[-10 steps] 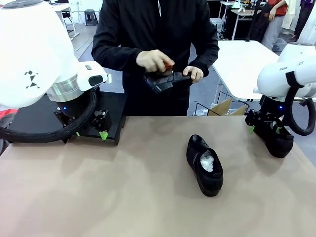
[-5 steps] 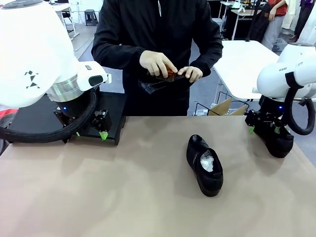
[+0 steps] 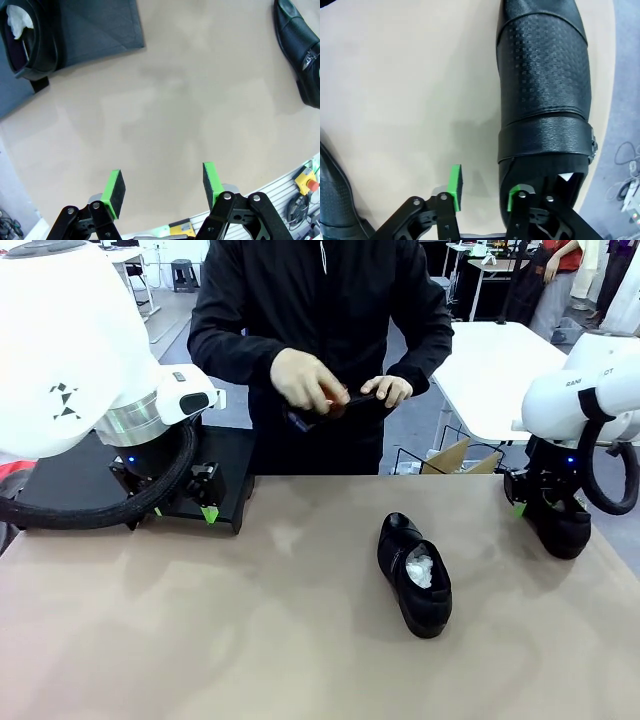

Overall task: Organize the shoes by placing them on the stand.
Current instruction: Pick up one Shoe and place it in the middle of the table.

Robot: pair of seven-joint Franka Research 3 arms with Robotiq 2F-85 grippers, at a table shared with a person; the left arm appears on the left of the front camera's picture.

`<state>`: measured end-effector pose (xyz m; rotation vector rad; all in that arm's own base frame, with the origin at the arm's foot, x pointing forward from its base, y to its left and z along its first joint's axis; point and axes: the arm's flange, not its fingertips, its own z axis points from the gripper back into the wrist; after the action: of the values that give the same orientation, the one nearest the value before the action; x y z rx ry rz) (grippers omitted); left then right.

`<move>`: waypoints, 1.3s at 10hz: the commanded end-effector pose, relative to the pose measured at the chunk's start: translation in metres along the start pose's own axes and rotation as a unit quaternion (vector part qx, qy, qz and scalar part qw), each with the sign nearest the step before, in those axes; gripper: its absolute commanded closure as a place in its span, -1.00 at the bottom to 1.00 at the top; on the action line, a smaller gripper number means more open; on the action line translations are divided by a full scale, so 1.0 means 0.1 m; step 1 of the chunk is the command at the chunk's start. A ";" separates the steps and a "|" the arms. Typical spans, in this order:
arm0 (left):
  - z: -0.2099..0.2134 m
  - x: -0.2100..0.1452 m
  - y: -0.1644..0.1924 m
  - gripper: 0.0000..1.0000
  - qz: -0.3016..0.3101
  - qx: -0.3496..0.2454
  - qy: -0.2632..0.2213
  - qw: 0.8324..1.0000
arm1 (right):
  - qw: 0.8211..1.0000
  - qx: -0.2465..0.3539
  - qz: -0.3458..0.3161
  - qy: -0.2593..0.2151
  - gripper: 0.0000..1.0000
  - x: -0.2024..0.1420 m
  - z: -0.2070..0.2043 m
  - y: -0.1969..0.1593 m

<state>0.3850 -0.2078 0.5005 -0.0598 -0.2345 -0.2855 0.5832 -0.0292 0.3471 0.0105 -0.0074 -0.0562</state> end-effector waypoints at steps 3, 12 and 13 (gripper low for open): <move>0.00 0.00 0.01 -0.62 0.002 0.001 -0.006 1.000 | 1.000 0.014 0.006 -0.003 1.00 -0.02 -0.01 -0.12; 0.00 0.00 0.01 -0.62 0.002 0.001 -0.006 1.000 | 0.991 -0.009 -0.111 -0.074 1.00 -0.48 0.79 -0.26; 0.00 0.00 0.01 -0.62 0.002 0.001 -0.006 1.000 | 0.986 -0.012 -0.139 -0.093 1.00 -0.70 1.09 -0.22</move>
<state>0.3852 -0.2077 0.5003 -0.0598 -0.2344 -0.2851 0.5415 -0.0587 0.4296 0.0105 -0.1366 -0.2628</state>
